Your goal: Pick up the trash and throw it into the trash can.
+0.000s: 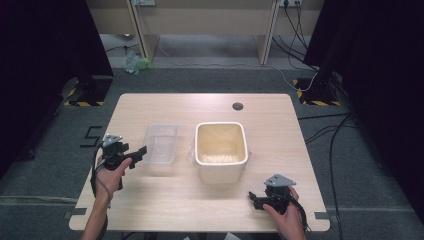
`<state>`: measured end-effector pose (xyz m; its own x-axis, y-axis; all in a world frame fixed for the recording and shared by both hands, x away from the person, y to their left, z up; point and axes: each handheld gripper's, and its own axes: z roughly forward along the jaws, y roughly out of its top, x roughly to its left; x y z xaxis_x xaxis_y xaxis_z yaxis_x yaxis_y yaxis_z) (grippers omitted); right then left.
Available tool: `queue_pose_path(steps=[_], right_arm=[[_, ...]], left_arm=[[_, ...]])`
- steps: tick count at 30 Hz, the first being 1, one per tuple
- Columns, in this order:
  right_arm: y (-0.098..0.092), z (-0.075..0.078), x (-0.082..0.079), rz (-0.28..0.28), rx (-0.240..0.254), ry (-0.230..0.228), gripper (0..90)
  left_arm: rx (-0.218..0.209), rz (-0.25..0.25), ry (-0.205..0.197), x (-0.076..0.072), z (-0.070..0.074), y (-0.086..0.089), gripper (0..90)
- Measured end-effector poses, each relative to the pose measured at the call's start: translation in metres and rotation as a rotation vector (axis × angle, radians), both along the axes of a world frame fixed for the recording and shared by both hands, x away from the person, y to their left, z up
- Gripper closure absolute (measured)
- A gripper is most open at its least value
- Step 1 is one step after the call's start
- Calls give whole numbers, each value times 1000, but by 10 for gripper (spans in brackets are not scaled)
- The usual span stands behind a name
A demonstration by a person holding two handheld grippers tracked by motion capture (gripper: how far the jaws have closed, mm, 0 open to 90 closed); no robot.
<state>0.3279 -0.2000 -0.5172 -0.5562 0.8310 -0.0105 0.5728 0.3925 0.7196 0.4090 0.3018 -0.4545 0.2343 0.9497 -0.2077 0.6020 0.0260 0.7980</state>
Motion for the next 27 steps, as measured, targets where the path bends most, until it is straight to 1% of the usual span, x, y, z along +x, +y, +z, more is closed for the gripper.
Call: queue_pose_path(steps=[2,3,4,5,6,7,8,9,10,11,12,13,14,16,17,18,19,20,21,22,23,25,27], right_arm=[[0,0,0,-1,0,1,138],[0,0,0,0,0,0,138],[0,0,0,0,0,0,138],[0,0,0,0,0,0,138],[0,0,0,-1,0,1,138],[0,0,0,-1,1,1,138],[0,0,0,0,0,0,138],[0,0,0,-1,1,1,138],[0,0,0,-1,1,1,138],[0,0,0,0,1,1,138],[0,0,0,2,0,0,138],[0,0,0,2,0,0,138],[0,0,0,2,0,0,138],[0,0,0,2,0,0,138],[0,0,0,0,1,1,138],[0,0,0,0,0,1,138],[0,0,0,0,1,1,138],[0,0,0,0,1,1,138],[0,0,0,0,0,1,138],[0,0,0,1,0,1,139],[0,0,0,1,0,1,139],[0,0,0,0,0,1,138],[0,0,0,0,0,1,138]], left_arm=[[-14,-13,33,11,-3,-4,239],[3,-43,21,19,-5,-5,246],[3,-43,21,19,-5,-5,253],[11,-44,28,23,-6,-7,253],[4,-34,43,28,-7,-10,260],[8,-20,56,34,-7,-12,277],[4,-17,66,37,-7,-14,288],[6,-23,71,41,-7,-15,313],[6,-23,71,41,-7,-15,338],[7,-35,74,45,-9,-16,338],[8,-37,86,47,-9,-17,395],[36,-34,98,53,-11,-19,409],[28,-40,98,54,-12,-19,434],[20,-47,97,55,-12,-19,488],[28,-55,93,54,-11,-19,523],[45,-61,83,53,-11,-18,543],[47,-67,80,51,-10,-18,559],[60,-71,70,49,-10,-16,595],[58,-78,64,47,-11,-15,614],[58,-78,64,47,-11,-15,617],[67,-89,54,41,-11,-15,618],[78,-104,52,35,-11,-16,619],[94,-121,39,28,-12,-22,620]])
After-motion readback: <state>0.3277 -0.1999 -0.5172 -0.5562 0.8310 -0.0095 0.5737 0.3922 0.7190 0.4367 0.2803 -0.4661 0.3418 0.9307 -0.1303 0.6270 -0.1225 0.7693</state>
